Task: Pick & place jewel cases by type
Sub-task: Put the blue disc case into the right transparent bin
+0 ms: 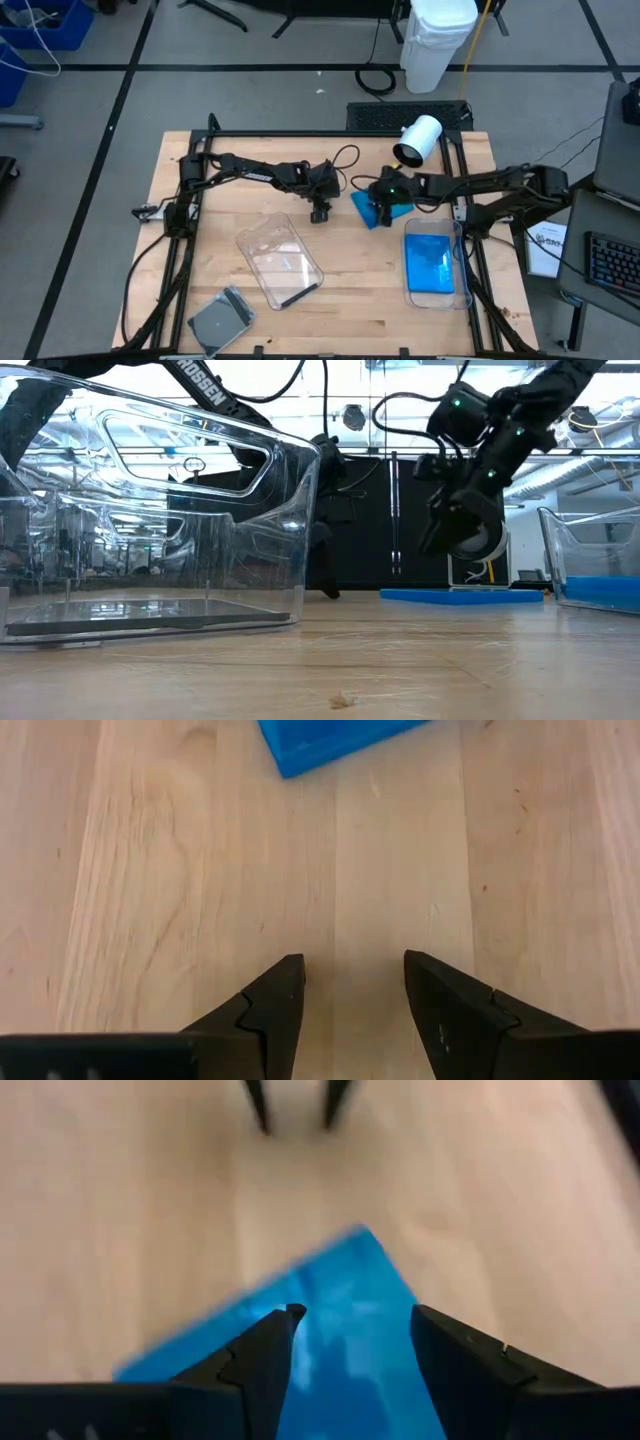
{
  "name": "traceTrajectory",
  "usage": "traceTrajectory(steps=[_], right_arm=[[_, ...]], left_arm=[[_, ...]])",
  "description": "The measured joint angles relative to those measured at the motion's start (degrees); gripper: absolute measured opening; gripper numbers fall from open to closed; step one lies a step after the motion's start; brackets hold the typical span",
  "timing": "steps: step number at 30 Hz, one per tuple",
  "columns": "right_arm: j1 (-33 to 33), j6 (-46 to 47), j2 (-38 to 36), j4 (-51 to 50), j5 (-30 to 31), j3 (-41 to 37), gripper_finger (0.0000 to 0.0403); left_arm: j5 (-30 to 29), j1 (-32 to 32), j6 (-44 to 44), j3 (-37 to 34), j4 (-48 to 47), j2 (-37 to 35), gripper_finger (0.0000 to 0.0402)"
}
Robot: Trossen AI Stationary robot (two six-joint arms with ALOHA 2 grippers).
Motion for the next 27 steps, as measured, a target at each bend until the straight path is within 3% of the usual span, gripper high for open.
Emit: traceTrajectory(steps=[5,15,23,27], right_arm=[[-4.32,1.98,-0.01,-14.42,11.1,2.39,0.0196],[-13.63,8.97,0.01,-19.99,11.09,2.66,0.0196],[-16.03,11.34,2.28,-25.68,10.63,2.64,0.0196],[-16.0,11.7,3.52,-26.17,5.65,2.63,0.0196]], left_arm=[[0.53,-0.34,-1.83,-0.07,4.07,0.24,0.0182],[1.05,-2.6,-13.33,-0.09,5.15,0.22,0.0182],[1.1,-6.09,-12.99,-0.09,6.49,0.22,0.0182],[1.21,-6.86,-11.37,-0.09,6.8,0.22,0.0182]])
